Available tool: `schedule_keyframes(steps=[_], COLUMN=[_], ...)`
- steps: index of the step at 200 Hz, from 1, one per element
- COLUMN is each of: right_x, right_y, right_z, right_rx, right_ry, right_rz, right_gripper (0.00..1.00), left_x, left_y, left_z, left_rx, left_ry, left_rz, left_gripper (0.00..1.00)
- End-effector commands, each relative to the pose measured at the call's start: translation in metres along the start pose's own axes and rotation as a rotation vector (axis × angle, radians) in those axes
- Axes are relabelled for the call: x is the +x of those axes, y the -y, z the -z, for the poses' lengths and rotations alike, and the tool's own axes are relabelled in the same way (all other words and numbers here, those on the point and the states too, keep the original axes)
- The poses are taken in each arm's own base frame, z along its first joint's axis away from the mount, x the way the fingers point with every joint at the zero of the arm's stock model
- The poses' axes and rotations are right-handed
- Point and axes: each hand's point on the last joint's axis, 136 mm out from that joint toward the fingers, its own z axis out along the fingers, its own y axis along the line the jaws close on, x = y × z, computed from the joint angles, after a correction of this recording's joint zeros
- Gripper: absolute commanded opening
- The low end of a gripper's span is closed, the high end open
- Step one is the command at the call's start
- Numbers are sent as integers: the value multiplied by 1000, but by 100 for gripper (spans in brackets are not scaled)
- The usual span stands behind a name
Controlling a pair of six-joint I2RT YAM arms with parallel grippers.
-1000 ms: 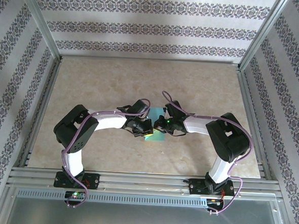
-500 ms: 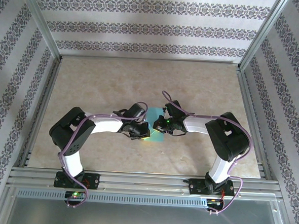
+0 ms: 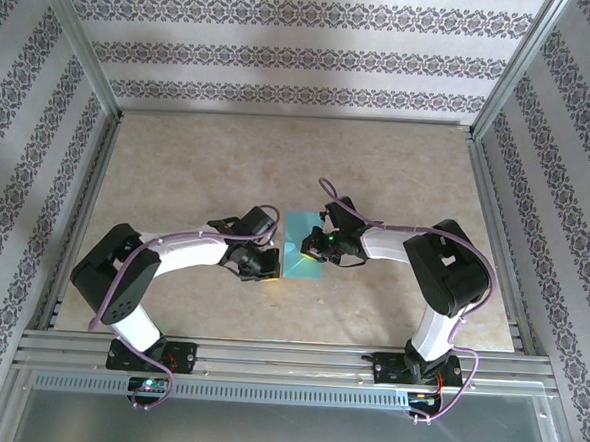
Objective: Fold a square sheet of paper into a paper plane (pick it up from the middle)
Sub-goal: Fold the triangle a second time at the center of the table.
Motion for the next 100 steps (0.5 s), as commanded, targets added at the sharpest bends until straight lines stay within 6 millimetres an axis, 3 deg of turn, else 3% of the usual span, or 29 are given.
schedule_keyframes(steps=[1, 26, 100], right_x=[10, 8, -2], right_y=[56, 50, 18], right_z=[-8, -7, 0], right_rx=[194, 170, 57], right_ry=[-15, -13, 13], right_rz=[-77, -72, 3], right_gripper=[6, 6, 6], left_x=[-31, -41, -26], left_y=[24, 36, 1], left_z=[14, -4, -35], left_rx=[64, 114, 25], left_ry=[105, 85, 13], left_rz=[2, 39, 93], left_gripper=[8, 7, 3])
